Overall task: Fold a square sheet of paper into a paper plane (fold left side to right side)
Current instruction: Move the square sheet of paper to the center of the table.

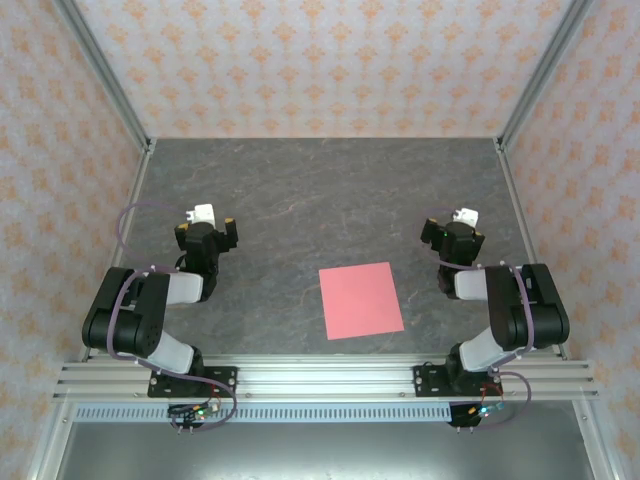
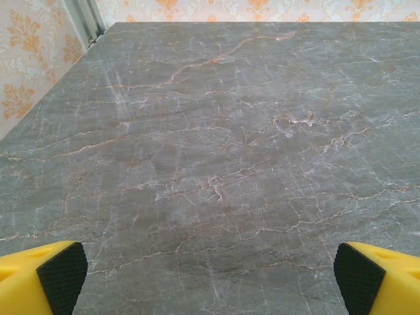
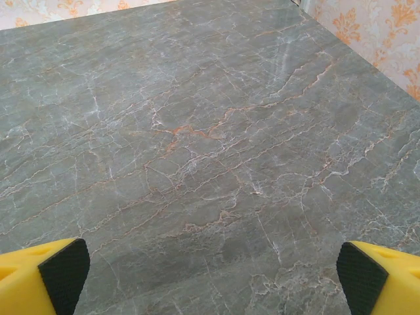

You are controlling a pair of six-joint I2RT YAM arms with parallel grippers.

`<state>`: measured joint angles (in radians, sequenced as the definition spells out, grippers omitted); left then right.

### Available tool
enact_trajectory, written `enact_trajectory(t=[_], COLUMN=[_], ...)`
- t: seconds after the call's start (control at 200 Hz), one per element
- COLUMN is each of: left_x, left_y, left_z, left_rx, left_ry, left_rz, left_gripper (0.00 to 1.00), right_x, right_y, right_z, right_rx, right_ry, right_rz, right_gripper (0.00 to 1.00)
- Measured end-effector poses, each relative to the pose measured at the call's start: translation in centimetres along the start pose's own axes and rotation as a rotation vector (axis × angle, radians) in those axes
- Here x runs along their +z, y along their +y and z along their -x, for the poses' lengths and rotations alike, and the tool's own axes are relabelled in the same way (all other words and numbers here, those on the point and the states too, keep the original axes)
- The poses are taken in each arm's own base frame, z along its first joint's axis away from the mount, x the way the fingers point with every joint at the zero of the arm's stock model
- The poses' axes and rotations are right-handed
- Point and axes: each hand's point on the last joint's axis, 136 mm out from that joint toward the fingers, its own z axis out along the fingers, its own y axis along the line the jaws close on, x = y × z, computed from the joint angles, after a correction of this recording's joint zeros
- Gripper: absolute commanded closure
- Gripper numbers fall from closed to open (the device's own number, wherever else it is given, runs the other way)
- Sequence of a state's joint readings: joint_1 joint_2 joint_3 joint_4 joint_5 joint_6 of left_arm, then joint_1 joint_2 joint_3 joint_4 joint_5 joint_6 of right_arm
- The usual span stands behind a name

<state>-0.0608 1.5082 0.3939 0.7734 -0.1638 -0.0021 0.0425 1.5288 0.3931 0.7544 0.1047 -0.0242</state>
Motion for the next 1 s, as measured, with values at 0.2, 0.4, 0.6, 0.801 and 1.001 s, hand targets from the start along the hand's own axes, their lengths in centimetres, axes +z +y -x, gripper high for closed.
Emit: enact_trajectory(t=[0.2,0.4,0.6,0.801,1.001], left_x=[0.0,0.0,0.0,0.0,-0.31], left_y=[0.0,0.0,0.0,0.0,0.1], left_z=[0.0,0.0,0.0,0.01,0.14], left_rx=[0.0,0.0,0.0,0.0,0.011], left_ry=[0.0,0.0,0.0,0.0,0.032], left_rz=[0.0,0.0,0.0,0.0,0.002], left_gripper=[0.0,0.0,0.0,0.0,0.0], right_x=[0.0,0.0,0.0,0.0,-0.5], right_y=[0.0,0.01,0.01,0.0,-0.01], right_z=[-0.01,0.0,0.0,-0.01,0.58], right_rx=[0.0,0.0,0.0,0.0,-0.006], right_ry=[0.0,0.0,0.0,0.0,0.018], right_rz=[0.0,0.0,0.0,0.0,-0.002], right_gripper=[0.0,0.0,0.0,0.0,0.0])
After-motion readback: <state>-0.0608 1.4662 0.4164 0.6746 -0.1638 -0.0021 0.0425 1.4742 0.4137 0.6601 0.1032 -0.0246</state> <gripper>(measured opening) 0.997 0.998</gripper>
